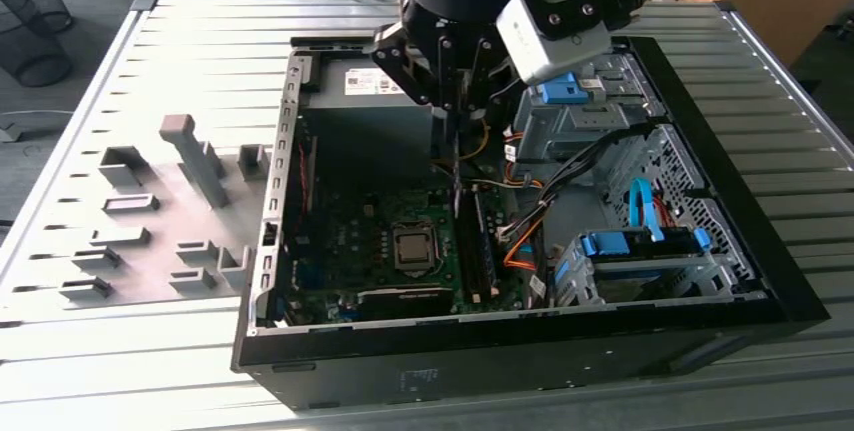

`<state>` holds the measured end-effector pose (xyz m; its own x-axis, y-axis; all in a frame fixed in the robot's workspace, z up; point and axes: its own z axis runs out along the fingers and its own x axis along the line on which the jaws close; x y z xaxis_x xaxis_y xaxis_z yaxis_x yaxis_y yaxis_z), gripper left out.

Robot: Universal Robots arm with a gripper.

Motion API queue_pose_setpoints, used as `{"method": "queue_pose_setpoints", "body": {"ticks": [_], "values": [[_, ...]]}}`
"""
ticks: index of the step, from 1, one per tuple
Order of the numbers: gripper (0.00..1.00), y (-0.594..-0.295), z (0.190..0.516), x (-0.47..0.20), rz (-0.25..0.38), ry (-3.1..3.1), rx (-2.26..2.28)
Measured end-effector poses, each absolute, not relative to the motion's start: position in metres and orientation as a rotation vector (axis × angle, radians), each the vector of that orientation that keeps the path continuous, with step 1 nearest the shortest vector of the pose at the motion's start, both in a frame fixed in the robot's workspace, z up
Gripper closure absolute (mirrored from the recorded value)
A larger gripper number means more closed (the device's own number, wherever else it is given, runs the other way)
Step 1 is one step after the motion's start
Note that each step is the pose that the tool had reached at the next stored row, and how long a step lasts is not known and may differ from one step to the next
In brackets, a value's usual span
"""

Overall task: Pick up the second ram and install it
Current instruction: 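Insert the second ram into the second slot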

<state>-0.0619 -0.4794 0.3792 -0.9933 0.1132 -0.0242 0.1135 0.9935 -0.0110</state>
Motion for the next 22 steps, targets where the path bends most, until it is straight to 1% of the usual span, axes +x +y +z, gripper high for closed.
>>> {"method": "queue_pose_setpoints", "body": {"ticks": [22], "values": [[0.86,-0.479,0.368,-0.06,-0.04,3.112,0.177]]}}
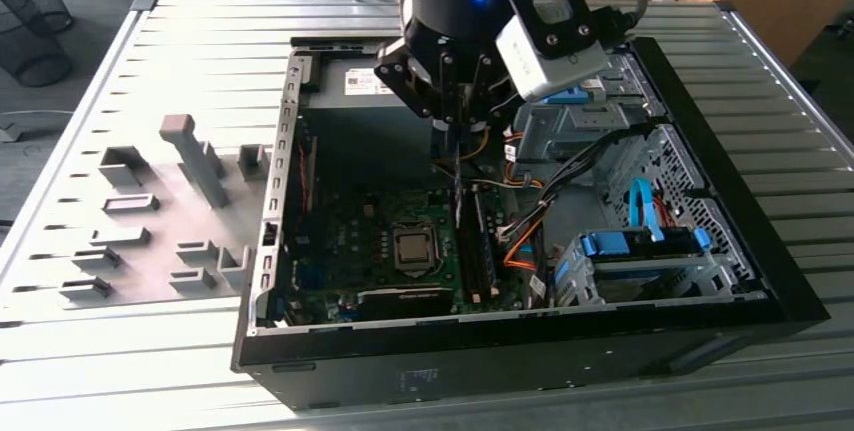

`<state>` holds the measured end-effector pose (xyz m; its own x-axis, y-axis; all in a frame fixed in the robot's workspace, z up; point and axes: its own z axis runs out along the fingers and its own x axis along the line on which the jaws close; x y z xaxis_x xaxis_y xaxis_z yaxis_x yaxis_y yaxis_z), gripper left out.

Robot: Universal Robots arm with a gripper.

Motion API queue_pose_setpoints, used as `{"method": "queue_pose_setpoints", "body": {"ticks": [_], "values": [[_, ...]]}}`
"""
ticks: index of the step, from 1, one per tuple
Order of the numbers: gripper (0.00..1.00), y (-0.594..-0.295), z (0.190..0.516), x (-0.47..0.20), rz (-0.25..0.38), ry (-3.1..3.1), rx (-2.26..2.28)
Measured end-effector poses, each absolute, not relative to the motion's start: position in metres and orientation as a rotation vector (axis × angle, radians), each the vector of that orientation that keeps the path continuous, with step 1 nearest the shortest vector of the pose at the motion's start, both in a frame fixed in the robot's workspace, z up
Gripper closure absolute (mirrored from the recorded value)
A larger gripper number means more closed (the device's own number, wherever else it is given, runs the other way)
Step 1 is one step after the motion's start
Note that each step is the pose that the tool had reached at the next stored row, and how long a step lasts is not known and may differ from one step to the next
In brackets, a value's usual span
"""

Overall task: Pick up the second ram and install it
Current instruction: 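Insert the second ram into the second slot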

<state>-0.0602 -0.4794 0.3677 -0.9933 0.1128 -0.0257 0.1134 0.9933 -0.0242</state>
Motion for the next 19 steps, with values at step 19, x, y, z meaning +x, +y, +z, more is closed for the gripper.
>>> {"method": "queue_pose_setpoints", "body": {"ticks": [19], "values": [[0.86,-0.4794,0.3606,-0.0602,-0.04,3.112,0.177]]}}
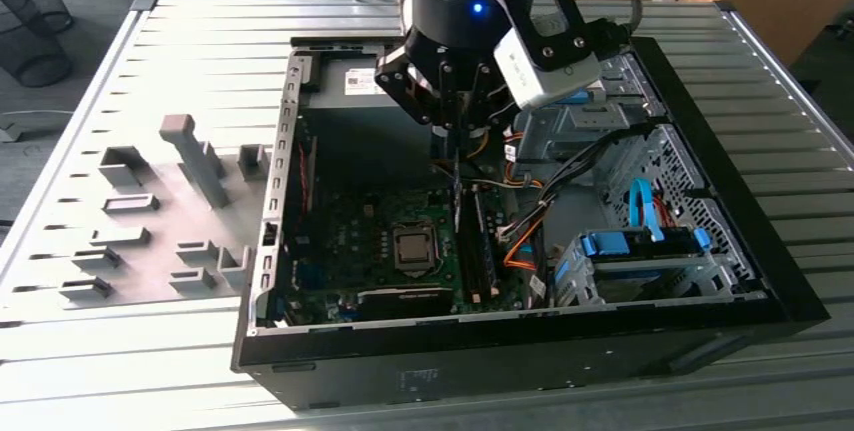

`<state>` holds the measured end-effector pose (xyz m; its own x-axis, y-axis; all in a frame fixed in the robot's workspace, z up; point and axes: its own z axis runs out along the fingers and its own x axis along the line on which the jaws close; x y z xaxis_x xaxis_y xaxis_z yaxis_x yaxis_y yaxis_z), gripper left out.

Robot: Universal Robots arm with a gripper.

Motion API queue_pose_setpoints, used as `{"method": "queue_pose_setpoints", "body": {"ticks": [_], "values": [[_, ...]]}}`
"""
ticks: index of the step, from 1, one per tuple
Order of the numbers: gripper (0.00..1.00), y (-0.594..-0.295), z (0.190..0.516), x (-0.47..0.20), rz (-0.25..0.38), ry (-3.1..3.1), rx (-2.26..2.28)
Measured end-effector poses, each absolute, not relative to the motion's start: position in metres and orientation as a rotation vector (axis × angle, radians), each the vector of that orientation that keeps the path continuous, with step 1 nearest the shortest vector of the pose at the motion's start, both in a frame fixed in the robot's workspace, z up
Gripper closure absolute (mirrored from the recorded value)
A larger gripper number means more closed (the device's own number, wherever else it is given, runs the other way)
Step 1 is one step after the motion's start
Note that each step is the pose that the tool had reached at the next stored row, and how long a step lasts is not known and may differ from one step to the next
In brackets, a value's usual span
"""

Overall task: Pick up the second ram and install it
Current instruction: 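Insert the second ram into the second slot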

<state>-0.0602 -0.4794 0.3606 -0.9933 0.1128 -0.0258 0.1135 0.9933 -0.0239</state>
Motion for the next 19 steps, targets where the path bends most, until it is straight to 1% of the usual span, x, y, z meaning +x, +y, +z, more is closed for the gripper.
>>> {"method": "queue_pose_setpoints", "body": {"ticks": [19], "values": [[0.86,-0.4794,0.3528,-0.0602,-0.039,3.112,0.177]]}}
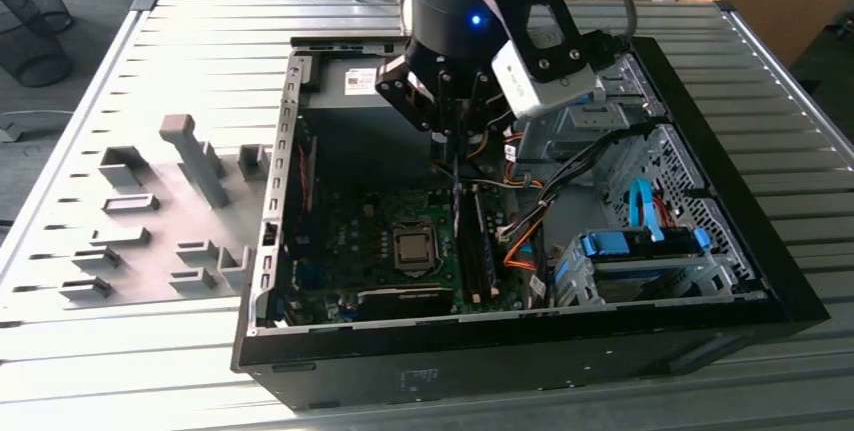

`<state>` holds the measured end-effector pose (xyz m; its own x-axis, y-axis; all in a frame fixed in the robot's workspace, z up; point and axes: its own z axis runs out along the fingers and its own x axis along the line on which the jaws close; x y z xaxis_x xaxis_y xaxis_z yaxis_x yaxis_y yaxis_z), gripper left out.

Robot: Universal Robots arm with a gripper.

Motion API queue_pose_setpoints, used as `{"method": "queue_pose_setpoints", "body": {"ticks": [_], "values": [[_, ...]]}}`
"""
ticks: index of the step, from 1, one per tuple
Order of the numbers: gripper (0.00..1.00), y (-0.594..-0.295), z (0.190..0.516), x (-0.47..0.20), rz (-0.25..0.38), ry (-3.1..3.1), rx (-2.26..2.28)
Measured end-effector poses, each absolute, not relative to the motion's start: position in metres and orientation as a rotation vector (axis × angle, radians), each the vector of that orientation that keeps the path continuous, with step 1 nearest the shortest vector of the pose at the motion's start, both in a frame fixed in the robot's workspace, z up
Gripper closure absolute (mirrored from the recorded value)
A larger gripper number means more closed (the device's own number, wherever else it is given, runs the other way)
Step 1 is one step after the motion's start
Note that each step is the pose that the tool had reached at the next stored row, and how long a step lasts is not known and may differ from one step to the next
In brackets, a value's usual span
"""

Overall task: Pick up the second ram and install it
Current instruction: 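Insert the second ram into the second slot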

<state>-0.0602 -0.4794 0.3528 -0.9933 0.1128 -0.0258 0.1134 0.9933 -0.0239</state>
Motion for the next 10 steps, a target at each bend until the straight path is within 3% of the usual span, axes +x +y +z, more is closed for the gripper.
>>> {"method": "queue_pose_setpoints", "body": {"ticks": [10], "values": [[0.86,-0.4794,0.3488,-0.0602,-0.04,3.112,0.177]]}}
